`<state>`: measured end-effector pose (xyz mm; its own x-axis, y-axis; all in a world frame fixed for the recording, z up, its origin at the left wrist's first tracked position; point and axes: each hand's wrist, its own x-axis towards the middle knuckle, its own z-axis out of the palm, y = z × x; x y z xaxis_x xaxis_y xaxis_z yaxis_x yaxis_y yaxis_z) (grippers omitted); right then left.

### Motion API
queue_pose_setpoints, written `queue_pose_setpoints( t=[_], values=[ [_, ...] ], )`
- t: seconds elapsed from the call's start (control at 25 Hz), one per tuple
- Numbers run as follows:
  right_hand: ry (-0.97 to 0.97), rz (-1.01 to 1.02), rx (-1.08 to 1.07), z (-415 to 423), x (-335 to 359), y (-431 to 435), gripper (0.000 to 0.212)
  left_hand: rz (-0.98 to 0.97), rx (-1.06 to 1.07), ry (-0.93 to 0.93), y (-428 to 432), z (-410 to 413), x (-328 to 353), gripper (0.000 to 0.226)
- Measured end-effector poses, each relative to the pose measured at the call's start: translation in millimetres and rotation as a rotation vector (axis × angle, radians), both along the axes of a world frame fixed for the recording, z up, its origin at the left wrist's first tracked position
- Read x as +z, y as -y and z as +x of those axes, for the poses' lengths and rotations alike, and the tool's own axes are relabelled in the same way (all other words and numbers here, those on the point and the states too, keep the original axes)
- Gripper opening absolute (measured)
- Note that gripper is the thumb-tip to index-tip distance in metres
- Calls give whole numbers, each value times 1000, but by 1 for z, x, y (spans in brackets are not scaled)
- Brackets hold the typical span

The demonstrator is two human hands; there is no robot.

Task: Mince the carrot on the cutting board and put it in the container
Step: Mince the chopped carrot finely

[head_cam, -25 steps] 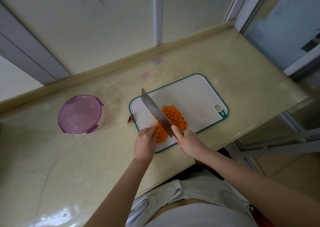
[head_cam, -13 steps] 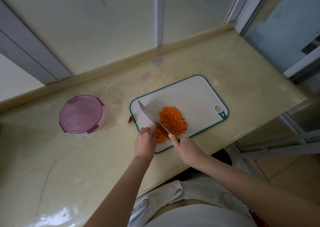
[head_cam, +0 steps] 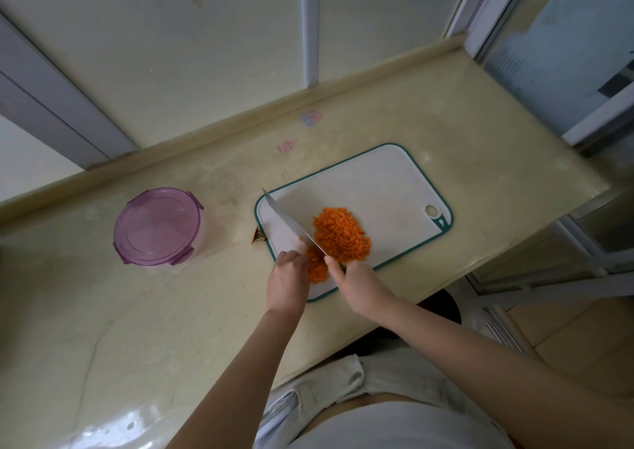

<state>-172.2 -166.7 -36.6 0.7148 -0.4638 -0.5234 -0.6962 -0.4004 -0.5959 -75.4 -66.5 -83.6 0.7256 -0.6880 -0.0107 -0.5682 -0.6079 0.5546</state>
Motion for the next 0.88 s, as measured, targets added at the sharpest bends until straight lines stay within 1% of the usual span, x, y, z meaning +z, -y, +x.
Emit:
queue_pose_setpoints(
  t=[0.08, 0.16, 0.32, 0.44, 0.56, 0.68, 0.76, 0.88],
  values=[
    [21, 20, -31, 4, -1, 4, 58, -6, 28, -57, -1, 1, 3, 14],
    [21, 44, -52, 3, -2, 9, 62, -3, 46, -45, -1, 1, 3, 13],
    [32, 85, -94, 2, -1, 19, 64, 19, 24, -55, -1, 1, 8, 15],
    [36, 114, -133, -1, -1, 22, 62, 20, -1, -81, -4, 1, 16, 24],
    [44, 129, -145, -4, 2, 21, 60, 34, -25, -120, -11, -1, 21, 39],
    [60, 137, -135, -7, 6, 18, 57, 10, 41, -108, -15, -3, 20, 33],
    [66, 142, -123, -8, 9, 15, 57, 38, 71, -116, -11, -3, 18, 32],
    [58, 131, -118, -10, 8, 10, 59, 55, 116, -174, -3, -1, 16, 26]
  ],
)
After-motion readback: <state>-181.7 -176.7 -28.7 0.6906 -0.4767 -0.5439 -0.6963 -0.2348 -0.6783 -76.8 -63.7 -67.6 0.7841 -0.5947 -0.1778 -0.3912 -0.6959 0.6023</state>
